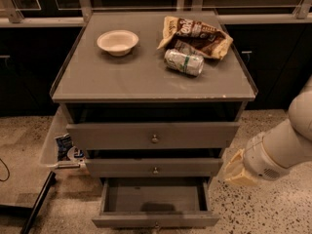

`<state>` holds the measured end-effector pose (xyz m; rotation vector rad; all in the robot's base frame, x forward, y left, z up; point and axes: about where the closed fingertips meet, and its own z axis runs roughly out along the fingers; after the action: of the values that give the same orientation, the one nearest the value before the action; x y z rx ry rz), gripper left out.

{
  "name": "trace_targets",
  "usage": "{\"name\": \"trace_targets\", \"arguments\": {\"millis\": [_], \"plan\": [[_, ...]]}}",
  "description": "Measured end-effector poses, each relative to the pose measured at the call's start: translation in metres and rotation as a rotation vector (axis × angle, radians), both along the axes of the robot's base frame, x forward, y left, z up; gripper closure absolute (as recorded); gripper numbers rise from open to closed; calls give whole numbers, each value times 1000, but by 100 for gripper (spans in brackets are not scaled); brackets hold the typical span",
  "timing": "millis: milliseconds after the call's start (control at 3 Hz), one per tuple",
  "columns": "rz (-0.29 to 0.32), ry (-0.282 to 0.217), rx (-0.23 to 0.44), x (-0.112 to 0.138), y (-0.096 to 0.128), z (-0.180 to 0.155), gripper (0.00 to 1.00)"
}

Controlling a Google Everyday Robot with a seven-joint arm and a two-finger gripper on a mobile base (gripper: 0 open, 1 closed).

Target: Close bottom drawer

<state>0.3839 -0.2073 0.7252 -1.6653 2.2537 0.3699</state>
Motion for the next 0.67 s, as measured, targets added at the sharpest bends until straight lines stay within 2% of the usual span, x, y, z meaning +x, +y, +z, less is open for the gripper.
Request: {"name": "trace_targets", "arguments": {"millis": [667], "plan": [[-19, -10, 142, 12, 5, -94, 100]]}}
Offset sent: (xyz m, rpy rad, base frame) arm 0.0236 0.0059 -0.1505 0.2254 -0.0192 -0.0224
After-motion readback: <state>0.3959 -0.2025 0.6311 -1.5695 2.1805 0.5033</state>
